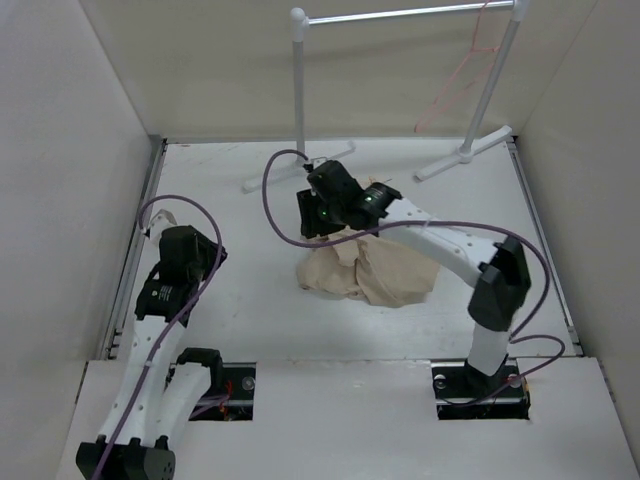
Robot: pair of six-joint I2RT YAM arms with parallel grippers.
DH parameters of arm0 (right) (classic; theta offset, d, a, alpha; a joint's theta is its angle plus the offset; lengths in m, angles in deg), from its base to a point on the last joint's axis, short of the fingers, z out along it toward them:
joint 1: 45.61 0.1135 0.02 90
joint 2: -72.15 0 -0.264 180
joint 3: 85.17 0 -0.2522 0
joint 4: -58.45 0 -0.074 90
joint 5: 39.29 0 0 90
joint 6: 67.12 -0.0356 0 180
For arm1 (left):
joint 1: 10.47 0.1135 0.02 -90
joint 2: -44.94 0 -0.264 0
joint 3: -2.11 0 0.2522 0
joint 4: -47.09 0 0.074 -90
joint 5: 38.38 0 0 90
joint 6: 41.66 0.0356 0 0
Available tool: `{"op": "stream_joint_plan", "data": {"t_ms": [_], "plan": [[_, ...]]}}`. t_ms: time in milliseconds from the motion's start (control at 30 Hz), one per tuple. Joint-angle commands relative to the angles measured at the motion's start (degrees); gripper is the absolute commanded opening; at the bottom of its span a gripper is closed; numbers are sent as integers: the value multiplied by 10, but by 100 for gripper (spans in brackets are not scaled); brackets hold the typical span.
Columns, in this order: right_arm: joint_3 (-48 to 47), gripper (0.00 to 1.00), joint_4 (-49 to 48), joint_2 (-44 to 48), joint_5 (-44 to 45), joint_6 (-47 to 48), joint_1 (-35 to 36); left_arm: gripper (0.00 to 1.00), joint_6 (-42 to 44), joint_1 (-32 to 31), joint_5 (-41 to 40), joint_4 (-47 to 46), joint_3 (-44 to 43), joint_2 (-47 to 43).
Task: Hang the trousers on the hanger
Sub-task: Flatten out the trousers at the center of the board.
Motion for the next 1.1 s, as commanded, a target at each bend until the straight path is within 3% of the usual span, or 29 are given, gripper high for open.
{"op": "stream_joint_plan", "data": {"t_ms": [0, 200, 500, 567, 667, 767, 1067], "plan": [[-82, 52, -5, -93, -13, 54, -6, 33, -31, 11, 24, 8, 22, -36], [-203, 68, 37, -250, 63, 81, -35, 48, -41, 20, 56, 38, 54, -54], [-362, 69, 143, -401, 112, 67, -49, 56, -76, 32, 57, 78, 107, -101], [-376, 60, 163, -417, 107, 54, -49, 57, -79, 41, 57, 85, 111, -109], [-387, 26, 179, -431, 96, 44, -49, 57, -80, 50, 57, 86, 110, -109], [-401, 5, 181, -421, 95, 31, -49, 57, -82, 51, 54, 80, 103, -102], [-410, 4, 69, -126, 44, 4, -4, 59, -85, 60, 45, 38, 70, -51]]}}
